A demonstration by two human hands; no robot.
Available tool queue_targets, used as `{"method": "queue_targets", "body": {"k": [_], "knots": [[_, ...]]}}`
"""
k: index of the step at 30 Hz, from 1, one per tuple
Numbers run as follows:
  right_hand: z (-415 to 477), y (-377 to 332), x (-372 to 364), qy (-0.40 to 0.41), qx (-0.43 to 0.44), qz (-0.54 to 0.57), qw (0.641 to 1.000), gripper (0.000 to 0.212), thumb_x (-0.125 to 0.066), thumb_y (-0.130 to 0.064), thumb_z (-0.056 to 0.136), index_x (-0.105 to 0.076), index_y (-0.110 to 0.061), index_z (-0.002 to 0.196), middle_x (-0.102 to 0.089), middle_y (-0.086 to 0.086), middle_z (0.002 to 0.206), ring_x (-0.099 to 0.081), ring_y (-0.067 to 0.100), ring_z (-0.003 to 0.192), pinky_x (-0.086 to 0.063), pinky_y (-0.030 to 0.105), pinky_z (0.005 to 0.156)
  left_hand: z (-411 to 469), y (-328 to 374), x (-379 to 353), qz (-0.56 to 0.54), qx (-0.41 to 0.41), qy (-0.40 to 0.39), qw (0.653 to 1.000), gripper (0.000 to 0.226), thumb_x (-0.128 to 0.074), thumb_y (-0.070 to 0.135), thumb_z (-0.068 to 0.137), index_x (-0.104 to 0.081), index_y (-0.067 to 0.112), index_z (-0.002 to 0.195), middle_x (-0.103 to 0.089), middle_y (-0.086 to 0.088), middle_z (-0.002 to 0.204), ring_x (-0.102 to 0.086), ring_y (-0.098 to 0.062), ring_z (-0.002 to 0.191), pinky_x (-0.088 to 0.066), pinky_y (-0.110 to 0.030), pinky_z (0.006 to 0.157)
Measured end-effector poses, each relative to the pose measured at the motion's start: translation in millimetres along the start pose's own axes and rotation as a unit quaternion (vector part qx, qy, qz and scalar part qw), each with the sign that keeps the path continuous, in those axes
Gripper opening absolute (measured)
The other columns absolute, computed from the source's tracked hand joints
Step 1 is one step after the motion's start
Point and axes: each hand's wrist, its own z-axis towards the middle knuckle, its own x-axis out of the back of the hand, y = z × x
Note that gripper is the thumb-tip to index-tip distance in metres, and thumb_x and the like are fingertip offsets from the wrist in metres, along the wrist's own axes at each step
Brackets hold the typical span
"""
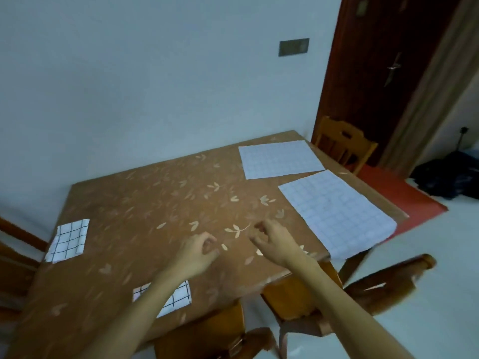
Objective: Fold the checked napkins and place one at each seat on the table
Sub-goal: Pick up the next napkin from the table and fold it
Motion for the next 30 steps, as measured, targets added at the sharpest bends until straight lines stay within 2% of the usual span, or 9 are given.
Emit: {"method": "queue_targets", "body": {"k": [6, 11, 16, 18, 21, 24, 26, 28, 30], "knots": [[-24, 71, 35, 0.035, -0.106, 0.020, 0.994, 0.040, -0.054, -0.044, 0.099, -0.054, -0.022, 0.132, -0.057, -0.001, 0.137, -0.059, 0.017, 0.117, -0.051, 0.031, 0.099, 35, 60, -56, 0.015, -0.057, -0.051, 0.997, 0.029, -0.068, 0.031, 0.091, -0.066, 0.024, 0.118, -0.064, 0.007, 0.117, -0.060, -0.008, 0.107, -0.044, -0.021, 0.086], [-27, 140, 69, 0.033, -0.179, 0.038, 0.983, 0.040, -0.054, -0.040, 0.099, -0.053, -0.020, 0.134, -0.056, 0.002, 0.136, -0.058, 0.018, 0.117, -0.051, 0.034, 0.100, 78, 103, -116, 0.006, -0.087, -0.123, 0.989, 0.024, -0.070, 0.028, 0.089, -0.066, 0.025, 0.113, -0.066, 0.004, 0.114, -0.062, -0.013, 0.110, -0.051, -0.031, 0.096], [-12, 195, 91, 0.035, -0.229, 0.028, 0.972, 0.041, -0.054, -0.036, 0.100, -0.051, -0.018, 0.136, -0.056, 0.004, 0.137, -0.057, 0.019, 0.121, -0.047, 0.030, 0.098, 132, 139, -170, -0.057, -0.089, -0.182, 0.978, 0.020, -0.066, 0.022, 0.093, -0.064, 0.023, 0.113, -0.063, 0.007, 0.114, -0.059, -0.011, 0.109, -0.048, -0.024, 0.087], [-2, 213, 93, 0.024, -0.248, 0.026, 0.968, 0.040, -0.054, -0.034, 0.100, -0.051, -0.017, 0.137, -0.057, 0.005, 0.136, -0.058, 0.020, 0.120, -0.047, 0.029, 0.098, 153, 148, -196, -0.088, -0.062, -0.201, 0.974, 0.016, -0.066, 0.020, 0.093, -0.066, 0.024, 0.108, -0.065, 0.006, 0.114, -0.061, -0.012, 0.109, -0.050, -0.026, 0.089], [7, 240, 89, -0.001, -0.272, 0.032, 0.962, 0.041, -0.055, -0.031, 0.099, -0.051, -0.014, 0.137, -0.057, 0.008, 0.135, -0.058, 0.021, 0.120, -0.048, 0.032, 0.100, 167, 159, -234, -0.141, 0.027, -0.260, 0.955, 0.008, -0.064, 0.025, 0.094, -0.069, 0.028, 0.100, -0.066, 0.003, 0.120, -0.062, -0.011, 0.107, -0.052, -0.026, 0.088], [12, 264, 88, -0.032, -0.294, 0.035, 0.955, 0.043, -0.055, -0.033, 0.098, -0.053, -0.015, 0.137, -0.057, 0.008, 0.134, -0.057, 0.023, 0.119, -0.047, 0.033, 0.100, 169, 166, -271, -0.153, 0.073, -0.337, 0.926, 0.009, -0.063, 0.034, 0.091, -0.069, 0.034, 0.098, -0.046, 0.010, 0.145, -0.055, -0.018, 0.124, -0.053, -0.032, 0.095], [15, 278, 90, -0.044, -0.298, 0.037, 0.953, 0.044, -0.055, -0.037, 0.096, -0.055, -0.016, 0.135, -0.058, 0.008, 0.133, -0.058, 0.023, 0.118, -0.047, 0.033, 0.100, 169, 177, -290, -0.187, 0.102, -0.363, 0.907, 0.015, -0.062, 0.029, 0.095, -0.065, 0.035, 0.108, -0.041, 0.008, 0.147, -0.053, -0.018, 0.125, -0.055, -0.027, 0.084], [18, 294, 92, -0.060, -0.293, 0.040, 0.953, 0.042, -0.054, -0.036, 0.097, -0.057, -0.016, 0.134, -0.058, 0.007, 0.133, -0.059, 0.022, 0.119, -0.047, 0.032, 0.101, 170, 191, -310, -0.227, 0.137, -0.368, 0.891, 0.026, -0.058, 0.022, 0.099, -0.063, 0.029, 0.124, -0.056, 0.004, 0.126, -0.058, -0.010, 0.106, -0.050, -0.022, 0.076], [21, 306, 93, -0.075, -0.285, 0.043, 0.955, 0.042, -0.054, -0.036, 0.097, -0.057, -0.017, 0.133, -0.058, 0.007, 0.133, -0.059, 0.021, 0.120, -0.047, 0.033, 0.102, 172, 202, -325, -0.266, 0.179, -0.351, 0.880, 0.035, -0.057, 0.019, 0.100, -0.059, 0.023, 0.135, -0.061, 0.010, 0.103, -0.055, -0.001, 0.083, -0.047, -0.018, 0.069]]}}
